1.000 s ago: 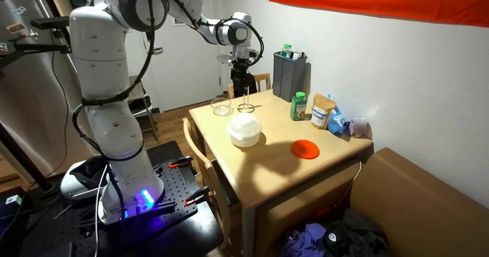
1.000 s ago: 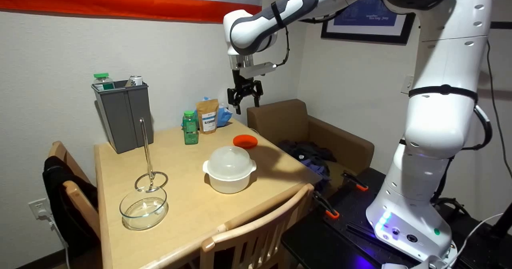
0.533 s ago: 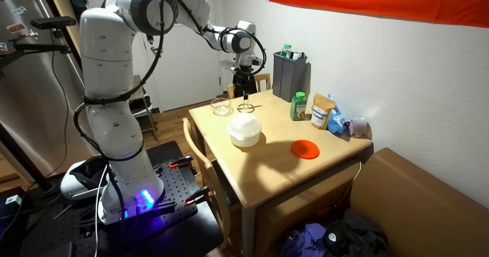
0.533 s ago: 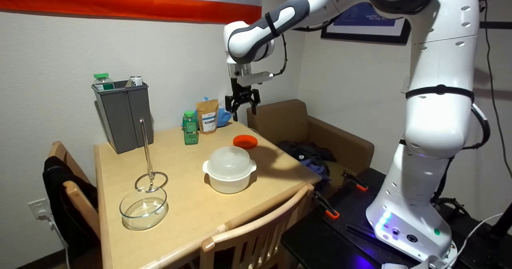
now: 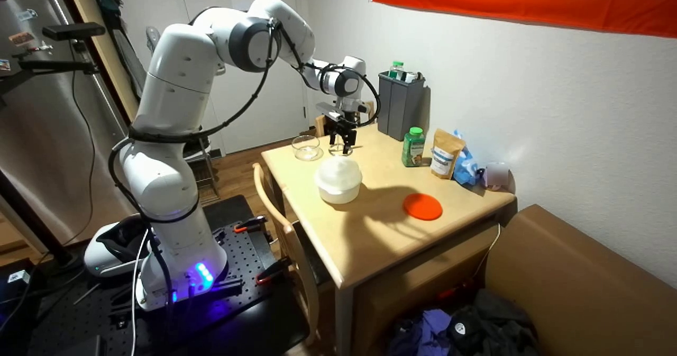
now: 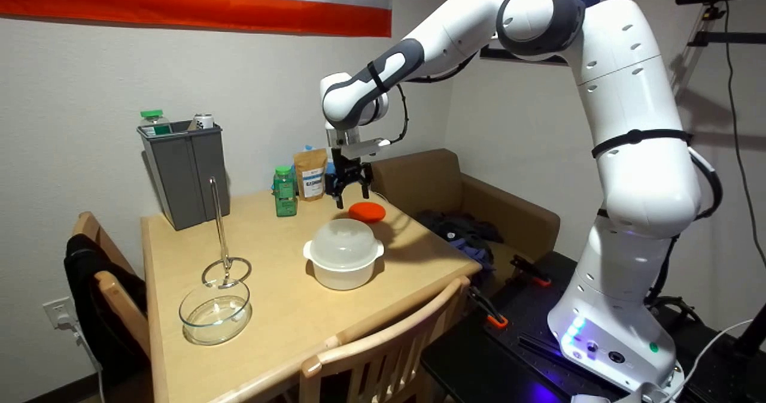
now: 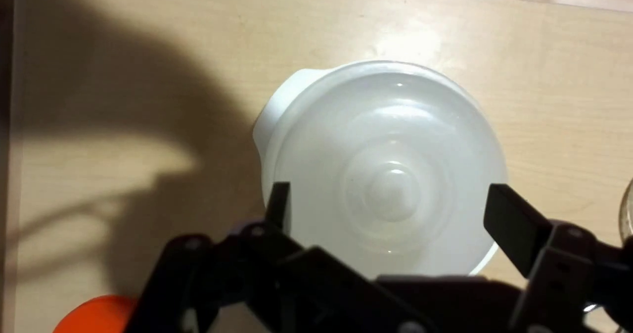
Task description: Uncover the white bowl and put the lid on the table
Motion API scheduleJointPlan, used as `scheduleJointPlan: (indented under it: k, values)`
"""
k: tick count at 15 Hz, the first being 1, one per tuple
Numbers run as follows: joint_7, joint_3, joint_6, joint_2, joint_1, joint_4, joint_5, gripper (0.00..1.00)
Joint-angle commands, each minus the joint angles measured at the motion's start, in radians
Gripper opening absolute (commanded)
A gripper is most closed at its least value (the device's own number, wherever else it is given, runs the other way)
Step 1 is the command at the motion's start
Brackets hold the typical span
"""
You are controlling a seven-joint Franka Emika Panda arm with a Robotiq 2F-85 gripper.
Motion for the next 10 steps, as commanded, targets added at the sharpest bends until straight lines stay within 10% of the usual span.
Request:
scheduleJointPlan:
  k: [1, 10]
  values:
    - [-0.022, -0.031, -0.033, 0.092, 0.031, 0.115, 0.015, 1.00]
    - [0.003, -0.059, -0.052, 0.147, 0.060, 0.165, 0.014, 1.00]
